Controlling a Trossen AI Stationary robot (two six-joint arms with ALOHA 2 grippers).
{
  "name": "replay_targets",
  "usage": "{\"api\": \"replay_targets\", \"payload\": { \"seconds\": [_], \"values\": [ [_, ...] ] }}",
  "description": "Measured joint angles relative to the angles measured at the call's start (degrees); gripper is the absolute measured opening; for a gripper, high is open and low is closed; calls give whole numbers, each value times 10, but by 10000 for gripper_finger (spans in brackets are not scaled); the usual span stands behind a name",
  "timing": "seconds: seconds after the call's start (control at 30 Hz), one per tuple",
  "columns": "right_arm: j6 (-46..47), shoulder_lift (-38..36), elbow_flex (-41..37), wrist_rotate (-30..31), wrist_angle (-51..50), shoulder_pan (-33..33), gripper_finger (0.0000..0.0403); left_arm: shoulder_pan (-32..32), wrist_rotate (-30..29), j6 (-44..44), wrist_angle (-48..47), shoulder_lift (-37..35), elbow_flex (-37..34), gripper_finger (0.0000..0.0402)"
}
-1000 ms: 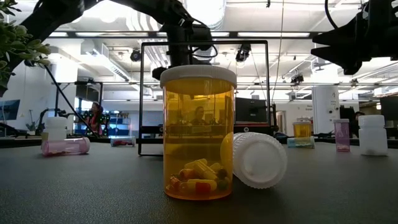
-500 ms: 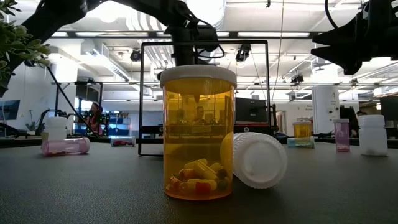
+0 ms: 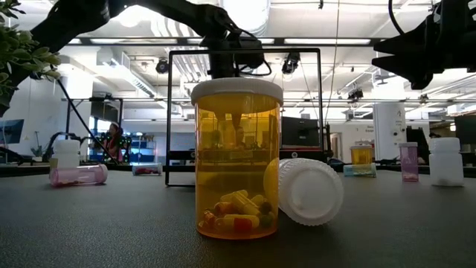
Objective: Pick and place medicine bottles onto shelf by color
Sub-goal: Put the top left orange pill bottle on the shelf
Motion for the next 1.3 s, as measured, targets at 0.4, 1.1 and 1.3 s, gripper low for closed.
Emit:
{"api": "replay_targets", "payload": {
  "seconds": [0.4,1.1,1.3],
  "values": [
    [0,0,0,0,0,0,228,8,-17,5,30,0,-2,193],
    [0,0,0,0,0,0,228,0,-39,74,150,-1,-29,193],
    [0,0,0,0,0,0,228,-1,-39,74,150,-1,-31,193]
  ]
}}
